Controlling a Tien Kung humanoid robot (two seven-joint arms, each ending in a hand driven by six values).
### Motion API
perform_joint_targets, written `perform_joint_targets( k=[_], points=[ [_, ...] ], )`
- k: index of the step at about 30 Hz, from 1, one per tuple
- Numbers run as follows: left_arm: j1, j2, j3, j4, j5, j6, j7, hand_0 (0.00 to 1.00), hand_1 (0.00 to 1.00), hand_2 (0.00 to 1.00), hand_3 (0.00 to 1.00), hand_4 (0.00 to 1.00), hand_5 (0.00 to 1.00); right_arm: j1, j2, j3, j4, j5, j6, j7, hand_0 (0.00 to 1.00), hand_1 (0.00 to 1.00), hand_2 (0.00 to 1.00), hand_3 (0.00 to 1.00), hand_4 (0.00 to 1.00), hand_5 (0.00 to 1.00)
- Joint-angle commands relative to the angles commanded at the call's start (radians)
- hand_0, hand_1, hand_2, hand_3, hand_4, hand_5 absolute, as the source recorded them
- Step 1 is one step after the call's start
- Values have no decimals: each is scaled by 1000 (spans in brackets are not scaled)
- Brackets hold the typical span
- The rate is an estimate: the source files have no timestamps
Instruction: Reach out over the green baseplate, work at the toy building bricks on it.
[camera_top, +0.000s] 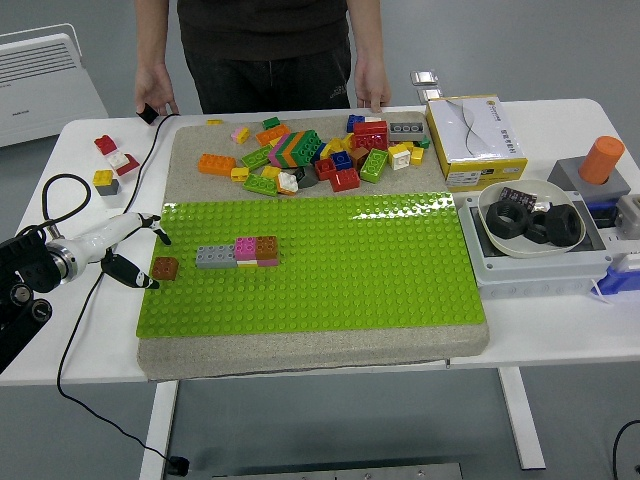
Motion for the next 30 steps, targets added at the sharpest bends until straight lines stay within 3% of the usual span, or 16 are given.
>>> perform_joint_targets(
  k=[11,12,17,18,30],
  points=[
    [-3,-9,1,15,0,6,-4,998,998,998,609,964,2,-3,4,-3,0,0,0,0,655,638,622,735,729,998],
    [-4,-10,1,17,-1,8,-5,998,998,998,595,884,2,-3,4,-5,0,0,0,0,655,638,623,735,728,998],
    [-4,-13,-1,20,-6,14,-7,998,998,998,595,884,2,-4,5,-6,0,0,0,0,655,638,623,735,728,998],
    [-4,-13,-1,20,-7,14,-8,998,998,998,591,810,2,-4,5,-6,0,0,0,0,656,638,626,735,729,998],
    [0,-19,3,25,-11,10,-5,998,998,998,589,856,2,-3,6,3,0,0,0,1,656,637,626,735,729,998]
  ],
)
